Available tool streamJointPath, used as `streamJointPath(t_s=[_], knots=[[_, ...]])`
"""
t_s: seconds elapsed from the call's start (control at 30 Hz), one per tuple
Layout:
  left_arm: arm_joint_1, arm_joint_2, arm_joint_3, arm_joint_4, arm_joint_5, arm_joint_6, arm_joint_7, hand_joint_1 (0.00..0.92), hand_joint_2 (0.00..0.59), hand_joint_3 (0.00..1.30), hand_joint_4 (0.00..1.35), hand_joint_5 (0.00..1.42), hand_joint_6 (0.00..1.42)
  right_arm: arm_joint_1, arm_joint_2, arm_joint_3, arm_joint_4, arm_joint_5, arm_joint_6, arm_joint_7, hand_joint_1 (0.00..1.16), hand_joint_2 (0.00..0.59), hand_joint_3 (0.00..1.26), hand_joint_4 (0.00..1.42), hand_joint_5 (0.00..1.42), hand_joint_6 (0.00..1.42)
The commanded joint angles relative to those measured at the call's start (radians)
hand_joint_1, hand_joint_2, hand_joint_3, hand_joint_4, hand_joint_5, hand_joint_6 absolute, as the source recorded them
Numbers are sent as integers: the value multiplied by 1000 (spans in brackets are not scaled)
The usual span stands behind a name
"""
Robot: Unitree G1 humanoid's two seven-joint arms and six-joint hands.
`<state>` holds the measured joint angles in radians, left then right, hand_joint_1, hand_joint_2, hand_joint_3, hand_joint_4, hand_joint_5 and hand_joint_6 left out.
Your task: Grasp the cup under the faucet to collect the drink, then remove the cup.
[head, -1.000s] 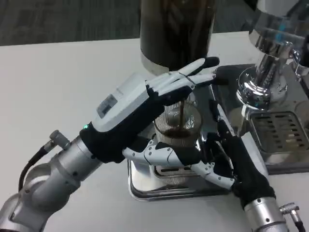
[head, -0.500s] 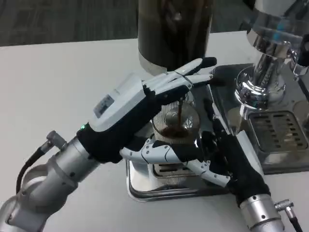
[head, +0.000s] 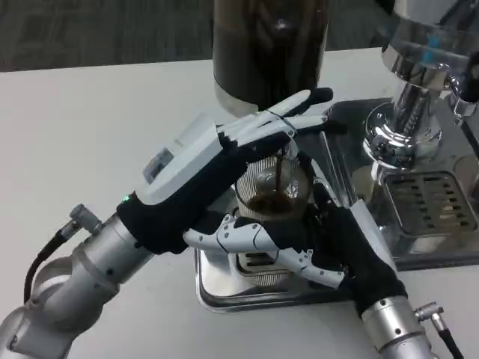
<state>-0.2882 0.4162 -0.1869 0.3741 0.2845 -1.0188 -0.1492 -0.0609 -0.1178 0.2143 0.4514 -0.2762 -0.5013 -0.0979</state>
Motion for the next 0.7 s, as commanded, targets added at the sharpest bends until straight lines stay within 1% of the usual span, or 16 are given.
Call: streamJointPath(t_s=[0.03,0.13,0.27,0.4,0.57,0.7], knots=[[28,12,-13,-4,16,14,-26,0,148,258,69,265,240,-23,16,-6,41,17,-12,15,658,188,0,0,0,181],[34,13,-5,-13,12,18,-22,0,149,259,69,266,238,-27,19,-10,49,18,-17,12,657,188,0,0,0,181],[47,12,37,-56,5,28,3,0,151,238,50,244,184,-22,20,-14,45,15,-20,10,656,187,0,0,0,181],[46,6,88,-102,-57,55,11,0,152,219,36,218,157,-19,21,-16,43,19,-22,14,656,187,0,0,0,181],[52,8,147,-166,-97,85,13,0,153,215,36,216,129,-15,22,-16,42,18,-26,15,650,192,0,0,0,181],[66,6,172,-210,-111,90,9,0,153,222,36,216,110,-17,24,-20,50,28,-29,20,650,191,0,0,0,181]])
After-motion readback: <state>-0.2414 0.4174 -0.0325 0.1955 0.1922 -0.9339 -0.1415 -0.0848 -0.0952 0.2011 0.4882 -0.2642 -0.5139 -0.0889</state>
